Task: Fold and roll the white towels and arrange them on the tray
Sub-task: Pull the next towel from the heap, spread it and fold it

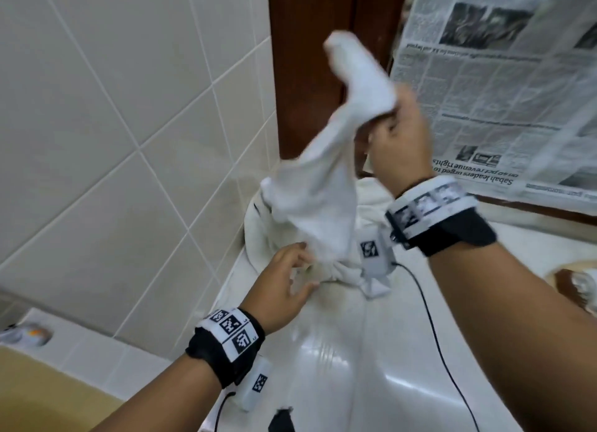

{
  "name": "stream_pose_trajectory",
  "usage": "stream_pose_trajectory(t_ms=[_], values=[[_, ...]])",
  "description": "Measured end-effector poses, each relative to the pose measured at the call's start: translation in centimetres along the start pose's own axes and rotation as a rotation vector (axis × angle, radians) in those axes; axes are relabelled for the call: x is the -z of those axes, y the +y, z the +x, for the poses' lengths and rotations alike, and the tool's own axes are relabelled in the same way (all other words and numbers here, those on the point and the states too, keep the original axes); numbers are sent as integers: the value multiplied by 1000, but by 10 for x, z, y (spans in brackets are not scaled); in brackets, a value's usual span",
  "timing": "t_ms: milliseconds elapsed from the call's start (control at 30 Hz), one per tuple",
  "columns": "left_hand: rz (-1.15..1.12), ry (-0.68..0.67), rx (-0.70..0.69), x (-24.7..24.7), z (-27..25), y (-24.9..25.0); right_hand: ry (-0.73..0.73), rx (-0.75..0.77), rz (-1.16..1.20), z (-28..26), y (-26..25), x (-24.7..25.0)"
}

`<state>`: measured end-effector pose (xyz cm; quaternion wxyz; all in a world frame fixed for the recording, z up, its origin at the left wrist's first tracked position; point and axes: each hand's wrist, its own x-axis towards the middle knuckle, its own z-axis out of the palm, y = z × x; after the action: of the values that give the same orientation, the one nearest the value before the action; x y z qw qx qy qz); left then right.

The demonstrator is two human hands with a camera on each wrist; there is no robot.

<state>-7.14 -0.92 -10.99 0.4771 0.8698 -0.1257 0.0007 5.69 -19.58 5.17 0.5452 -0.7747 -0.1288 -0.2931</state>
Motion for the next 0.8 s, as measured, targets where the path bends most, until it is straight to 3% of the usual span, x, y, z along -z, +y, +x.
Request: stream_pose_trajectory(t_ms=[100,167,267,333,400,433,467,567,633,700,800], values=[[34,71,24,-4,17,3,301,-10,104,36,-20,70],[69,121,40,-9,28,3,289,-141,-72,34,-7,119],[217,149,46,-16,44,-3,197,-376,-150,-2,16,159],[302,148,81,-19,52,-9,-78,-660,-304,-43,37,168],[355,113,129,-24,58,-11,-587,-848,-693,-101,60,170],[386,84,136,-27,59,-12,-765,-881,-897,-130,70,168],[425,47,122,-31,60,-13,-807,-917,-1024,-155,82,166],[539,-88,63,-44,58,-11,-587,-976,-1017,-212,96,153],[597,-179,60,-54,54,-5,-633,-959,-999,-232,98,141],[656,-266,28,-67,51,0,-711,-937,-1029,-234,104,135],[690,-435,-39,-91,44,4,-542,-828,-875,-200,86,129]])
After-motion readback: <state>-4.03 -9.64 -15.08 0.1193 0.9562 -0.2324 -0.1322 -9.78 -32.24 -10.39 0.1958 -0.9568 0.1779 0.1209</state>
